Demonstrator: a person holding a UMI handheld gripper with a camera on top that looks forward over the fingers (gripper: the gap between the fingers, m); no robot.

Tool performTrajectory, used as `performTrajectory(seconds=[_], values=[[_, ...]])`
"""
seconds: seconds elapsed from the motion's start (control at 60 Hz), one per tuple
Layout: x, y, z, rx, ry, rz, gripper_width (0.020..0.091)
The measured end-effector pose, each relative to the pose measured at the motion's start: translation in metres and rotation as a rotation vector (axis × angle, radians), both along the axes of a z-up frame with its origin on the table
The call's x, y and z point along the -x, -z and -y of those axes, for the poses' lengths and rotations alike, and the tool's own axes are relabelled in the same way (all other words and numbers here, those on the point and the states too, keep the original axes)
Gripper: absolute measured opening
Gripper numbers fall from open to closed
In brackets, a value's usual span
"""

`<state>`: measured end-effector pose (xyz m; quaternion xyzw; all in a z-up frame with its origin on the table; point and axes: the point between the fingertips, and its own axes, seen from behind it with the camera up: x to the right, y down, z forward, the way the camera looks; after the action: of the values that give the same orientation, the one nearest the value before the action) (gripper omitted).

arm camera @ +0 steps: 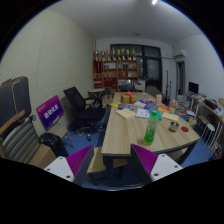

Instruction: Pour water

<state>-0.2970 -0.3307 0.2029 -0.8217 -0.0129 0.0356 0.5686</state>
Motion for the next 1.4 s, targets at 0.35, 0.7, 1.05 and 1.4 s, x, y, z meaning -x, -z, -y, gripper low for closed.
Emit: performTrajectory(seconds=[0.35, 0.7, 1.05, 1.4], values=[[-0.088, 0.01, -0.047, -0.061, 0.125, 0.021, 0.0819], [-0.199, 0.089, -0.217, -0.043, 0.104, 0.092, 0.0824], [-0.204, 0.145, -0.319, -0.134, 0.022, 0.06, 0.0517], [-0.208, 0.138, -0.327, -0.104, -0.05, -0.029, 0.0342]])
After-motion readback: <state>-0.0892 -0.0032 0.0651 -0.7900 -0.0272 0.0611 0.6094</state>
